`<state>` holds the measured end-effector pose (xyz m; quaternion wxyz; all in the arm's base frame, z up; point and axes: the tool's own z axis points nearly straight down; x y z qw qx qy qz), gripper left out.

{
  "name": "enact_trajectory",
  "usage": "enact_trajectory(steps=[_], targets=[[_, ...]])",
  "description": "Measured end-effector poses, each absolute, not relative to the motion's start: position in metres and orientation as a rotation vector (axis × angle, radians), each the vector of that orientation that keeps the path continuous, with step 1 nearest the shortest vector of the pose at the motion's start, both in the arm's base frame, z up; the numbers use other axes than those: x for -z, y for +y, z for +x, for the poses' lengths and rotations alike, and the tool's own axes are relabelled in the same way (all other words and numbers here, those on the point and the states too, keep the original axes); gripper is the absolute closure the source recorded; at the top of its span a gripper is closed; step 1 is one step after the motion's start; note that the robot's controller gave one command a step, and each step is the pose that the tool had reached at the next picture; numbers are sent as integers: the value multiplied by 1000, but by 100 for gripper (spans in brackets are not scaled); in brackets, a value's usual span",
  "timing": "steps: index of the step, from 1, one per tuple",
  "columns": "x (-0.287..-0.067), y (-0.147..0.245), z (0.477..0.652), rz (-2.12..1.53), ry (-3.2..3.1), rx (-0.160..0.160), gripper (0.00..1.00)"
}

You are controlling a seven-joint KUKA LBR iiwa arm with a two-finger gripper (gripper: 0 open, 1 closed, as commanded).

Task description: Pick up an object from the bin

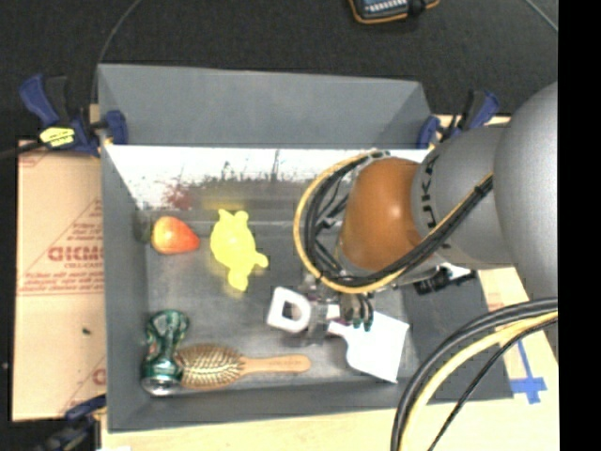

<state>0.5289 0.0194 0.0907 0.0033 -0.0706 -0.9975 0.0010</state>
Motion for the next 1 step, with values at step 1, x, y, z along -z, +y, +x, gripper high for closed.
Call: enact_trajectory(steps=[1], targets=[[-130,19,531,-221,-3133,-2,100]])
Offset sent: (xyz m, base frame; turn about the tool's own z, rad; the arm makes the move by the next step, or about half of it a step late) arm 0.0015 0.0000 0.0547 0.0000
